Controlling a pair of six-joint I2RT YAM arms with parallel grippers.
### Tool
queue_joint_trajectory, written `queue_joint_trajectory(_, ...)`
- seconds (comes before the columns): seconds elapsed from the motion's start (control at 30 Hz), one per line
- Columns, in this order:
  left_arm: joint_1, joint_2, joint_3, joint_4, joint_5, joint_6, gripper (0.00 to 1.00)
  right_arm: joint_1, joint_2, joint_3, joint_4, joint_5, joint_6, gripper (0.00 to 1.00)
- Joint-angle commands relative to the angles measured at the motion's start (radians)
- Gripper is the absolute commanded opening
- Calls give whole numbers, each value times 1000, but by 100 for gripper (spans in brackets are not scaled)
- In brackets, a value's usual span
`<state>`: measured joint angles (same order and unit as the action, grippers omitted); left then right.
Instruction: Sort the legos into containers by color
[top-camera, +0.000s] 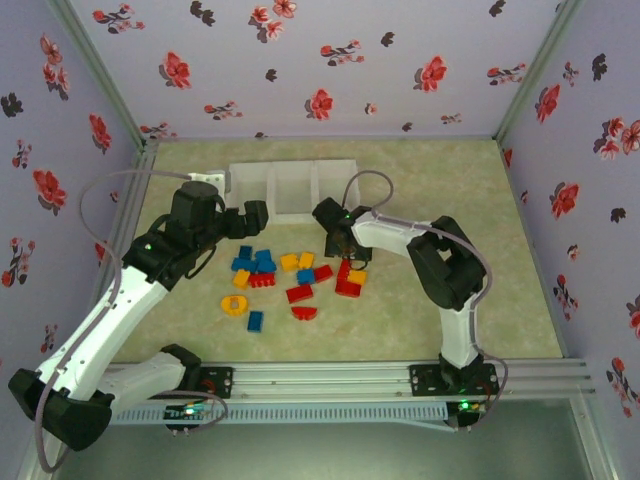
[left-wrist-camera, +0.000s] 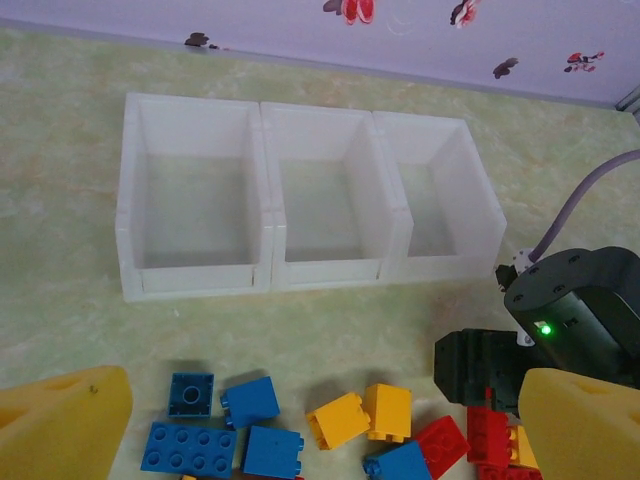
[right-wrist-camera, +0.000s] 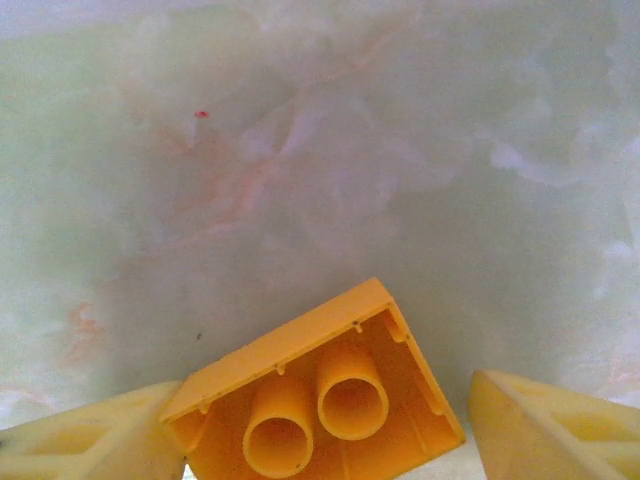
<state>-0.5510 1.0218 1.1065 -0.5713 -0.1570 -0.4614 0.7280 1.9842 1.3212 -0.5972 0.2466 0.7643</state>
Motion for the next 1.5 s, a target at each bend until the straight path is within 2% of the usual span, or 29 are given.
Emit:
queue_joint_trajectory(0.0,-7,-6,15,-21,-19,21,100,-12,46,22,-44,20,-88,76)
queue_joint_trajectory(0.2,-7,-17,10,-29,-33,14,100,-36,51,30,-47,-24,-288,74)
queue_joint_trajectory(0.47,-10,-12,10,-34,-36,1,100,-48,46,12,-13,-76,-474,67)
queue_joint_trajectory(0.7,-12,-10,16,-40,-41,2,100,-52,32,9,-6,-89,-481,43)
queue_joint_trajectory(0.77,-15,-5,21,-44,-41,5,100,-52,11,16,-14,-86,-477,41)
queue_joint_trajectory(1.0,-22,3,35,-49,-42,5,100,-60,-143,127,-112,-54,-464,40)
queue_joint_trajectory(1.13,-22,2,26,-34,-45,-21,100,-85,-169,225,-126,-55,-459,39)
queue_joint_trajectory(1.33,-21,-2,27,-35,-69,-53,100,-134,-61,408,-111,-87,-473,40)
queue_joint_trajectory(1.47,-23,-2,42,-51,-67,-49,100,-157,62,558,-130,-121,-487,44)
